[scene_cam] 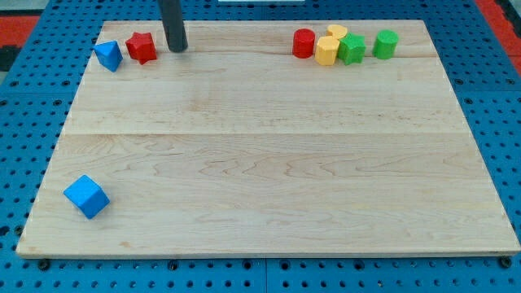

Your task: Place the red star above the blue cube

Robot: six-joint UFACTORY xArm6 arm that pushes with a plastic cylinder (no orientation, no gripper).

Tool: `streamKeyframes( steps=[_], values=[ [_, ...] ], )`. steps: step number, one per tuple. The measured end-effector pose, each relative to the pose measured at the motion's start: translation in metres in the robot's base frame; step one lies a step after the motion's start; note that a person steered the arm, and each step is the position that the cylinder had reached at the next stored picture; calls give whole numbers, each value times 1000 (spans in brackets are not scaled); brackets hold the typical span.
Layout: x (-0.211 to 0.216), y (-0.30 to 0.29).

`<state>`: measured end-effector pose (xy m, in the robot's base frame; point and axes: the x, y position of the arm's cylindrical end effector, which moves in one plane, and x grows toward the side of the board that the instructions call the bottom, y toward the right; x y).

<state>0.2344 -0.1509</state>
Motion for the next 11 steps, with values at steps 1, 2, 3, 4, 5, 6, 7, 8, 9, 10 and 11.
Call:
streamKeyframes(
  steps=[1,2,3,4,5,6,7,8,9,10,11],
  values=[
    [-25,-32],
    [-20,-62],
    [36,-48],
    [61,-47],
    [65,-27],
    [61,-6],
    [147,-18],
    [200,-19],
    [197,7],
    [236,-21],
    [250,-35]
  ],
)
